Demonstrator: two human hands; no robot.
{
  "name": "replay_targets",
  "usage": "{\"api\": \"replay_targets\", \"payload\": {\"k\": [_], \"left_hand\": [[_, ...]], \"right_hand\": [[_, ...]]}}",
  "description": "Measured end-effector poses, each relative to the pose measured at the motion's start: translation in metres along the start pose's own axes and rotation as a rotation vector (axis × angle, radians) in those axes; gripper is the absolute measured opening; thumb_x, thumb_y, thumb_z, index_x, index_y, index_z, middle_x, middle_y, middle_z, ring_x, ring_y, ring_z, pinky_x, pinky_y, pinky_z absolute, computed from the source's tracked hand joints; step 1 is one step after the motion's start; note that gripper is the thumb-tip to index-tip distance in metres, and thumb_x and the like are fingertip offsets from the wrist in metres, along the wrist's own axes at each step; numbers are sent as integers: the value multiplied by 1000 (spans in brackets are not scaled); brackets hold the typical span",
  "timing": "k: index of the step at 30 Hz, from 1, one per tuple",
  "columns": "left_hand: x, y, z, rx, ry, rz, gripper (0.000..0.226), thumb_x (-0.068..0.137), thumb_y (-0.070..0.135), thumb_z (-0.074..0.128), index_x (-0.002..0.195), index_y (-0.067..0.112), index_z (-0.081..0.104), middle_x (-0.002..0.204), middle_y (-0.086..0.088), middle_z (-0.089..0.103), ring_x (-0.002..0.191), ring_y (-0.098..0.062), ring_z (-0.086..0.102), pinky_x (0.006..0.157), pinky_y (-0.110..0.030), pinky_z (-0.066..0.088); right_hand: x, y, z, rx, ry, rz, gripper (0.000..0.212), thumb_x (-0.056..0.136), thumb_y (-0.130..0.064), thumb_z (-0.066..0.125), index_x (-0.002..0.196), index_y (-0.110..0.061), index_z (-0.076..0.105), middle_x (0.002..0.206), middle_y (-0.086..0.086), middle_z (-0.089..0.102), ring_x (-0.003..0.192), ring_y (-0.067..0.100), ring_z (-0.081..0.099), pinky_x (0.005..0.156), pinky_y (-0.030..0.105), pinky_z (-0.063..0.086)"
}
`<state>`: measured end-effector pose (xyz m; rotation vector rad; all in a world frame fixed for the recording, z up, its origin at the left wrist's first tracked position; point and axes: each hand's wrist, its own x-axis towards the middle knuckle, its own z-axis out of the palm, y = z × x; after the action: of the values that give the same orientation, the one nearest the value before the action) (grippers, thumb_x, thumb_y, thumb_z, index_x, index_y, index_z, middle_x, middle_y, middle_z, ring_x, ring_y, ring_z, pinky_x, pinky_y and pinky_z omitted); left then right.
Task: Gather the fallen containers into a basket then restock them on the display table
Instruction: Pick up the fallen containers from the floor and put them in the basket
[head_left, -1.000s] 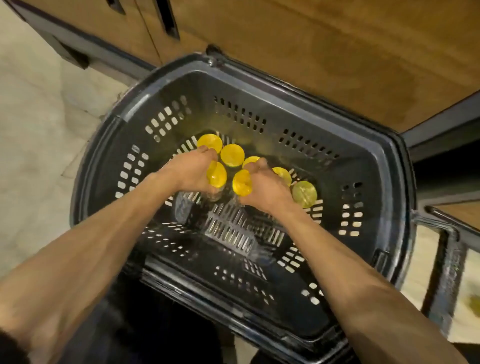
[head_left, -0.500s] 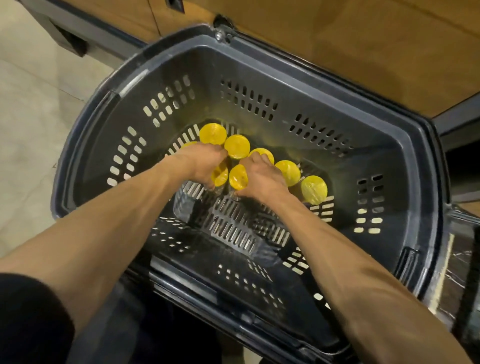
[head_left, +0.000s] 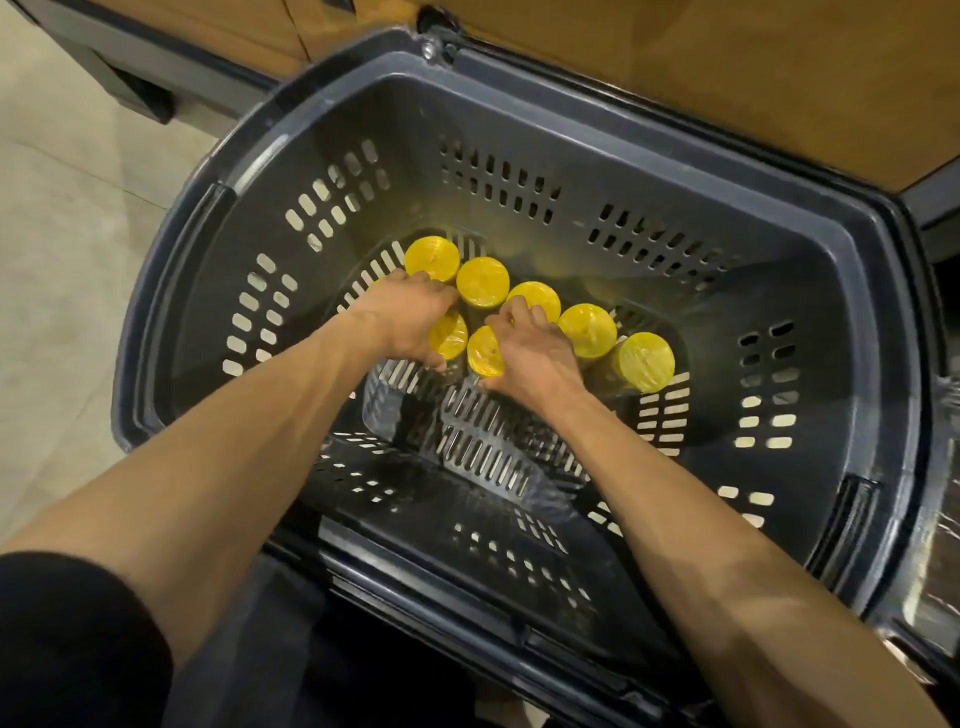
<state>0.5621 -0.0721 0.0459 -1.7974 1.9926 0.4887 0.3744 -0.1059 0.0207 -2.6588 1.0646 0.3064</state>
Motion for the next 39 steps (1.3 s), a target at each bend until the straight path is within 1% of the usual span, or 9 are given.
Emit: {"api": "replay_targets", "payload": {"k": [5, 10, 13, 16, 22, 26, 29, 33, 39], "left_hand": [[-3, -2, 2, -32, -3, -15, 81, 72, 61, 75, 131, 14, 46, 130, -9, 57, 122, -30, 49, 104, -44, 37], [-20, 0, -10, -123, -19, -51, 74, 78, 53, 74, 132, 13, 46, 131, -10, 56, 124, -31, 49, 102, -46, 38], [-48, 3, -31, -167, -27, -120, 62, 86, 47, 66, 133, 12, 45, 132, -13, 54, 125, -34, 47, 102, -50, 37], [-83, 9, -59, -188, -74, -219, 50, 93, 40, 56, 129, 6, 47, 129, -18, 52, 123, -37, 46, 100, -51, 38], [-157, 31, -131, -205, -134, -302, 51, 92, 36, 58, 131, 6, 47, 130, -20, 50, 124, -39, 44, 99, -52, 38], [-206, 59, -191, -241, -118, -305, 45, 94, 37, 54, 129, 9, 49, 131, -19, 51, 126, -39, 44, 100, -52, 37], [-242, 85, -246, -268, -176, -327, 45, 95, 35, 52, 132, 9, 46, 137, -17, 47, 131, -38, 39, 104, -52, 35], [-275, 117, -310, -234, -167, -271, 51, 91, 33, 56, 133, 7, 46, 133, -19, 50, 125, -39, 44, 98, -52, 40], [-283, 149, -384, -174, -104, -208, 46, 93, 37, 54, 130, 11, 48, 131, -15, 52, 124, -35, 47, 96, -48, 41]], "right_hand": [[-1, -1, 1, -6, -4, 3, 76, 73, -52, 79, 133, -14, 48, 130, 7, 43, 112, 27, 46, 80, 38, 48], [-10, 1, -26, 123, -154, 50, 78, 79, -42, 78, 142, -16, 40, 140, 9, 34, 125, 30, 43, 93, 44, 48], [-25, 4, -59, 163, -184, 97, 69, 85, -38, 73, 142, -15, 41, 143, 12, 36, 129, 33, 42, 101, 45, 43], [-47, 4, -101, 153, -233, 163, 56, 90, -36, 66, 137, -12, 48, 140, 15, 41, 130, 35, 41, 99, 45, 43], [-104, -3, -183, 86, -323, 189, 50, 90, -39, 64, 128, -8, 53, 131, 18, 48, 122, 37, 46, 96, 44, 43], [-155, -2, -252, 131, -358, 206, 52, 92, -38, 63, 133, -9, 51, 133, 18, 46, 125, 37, 43, 100, 46, 42], [-192, 1, -306, 157, -358, 214, 50, 94, -40, 60, 134, -12, 51, 130, 18, 48, 123, 37, 44, 96, 47, 44], [-234, 11, -370, 181, -376, 264, 49, 95, -45, 55, 131, -13, 52, 133, 15, 47, 124, 36, 44, 96, 46, 44], [-269, 43, -435, 180, -381, 369, 50, 92, -39, 58, 136, -17, 49, 138, 13, 43, 129, 33, 38, 98, 45, 40]]}}
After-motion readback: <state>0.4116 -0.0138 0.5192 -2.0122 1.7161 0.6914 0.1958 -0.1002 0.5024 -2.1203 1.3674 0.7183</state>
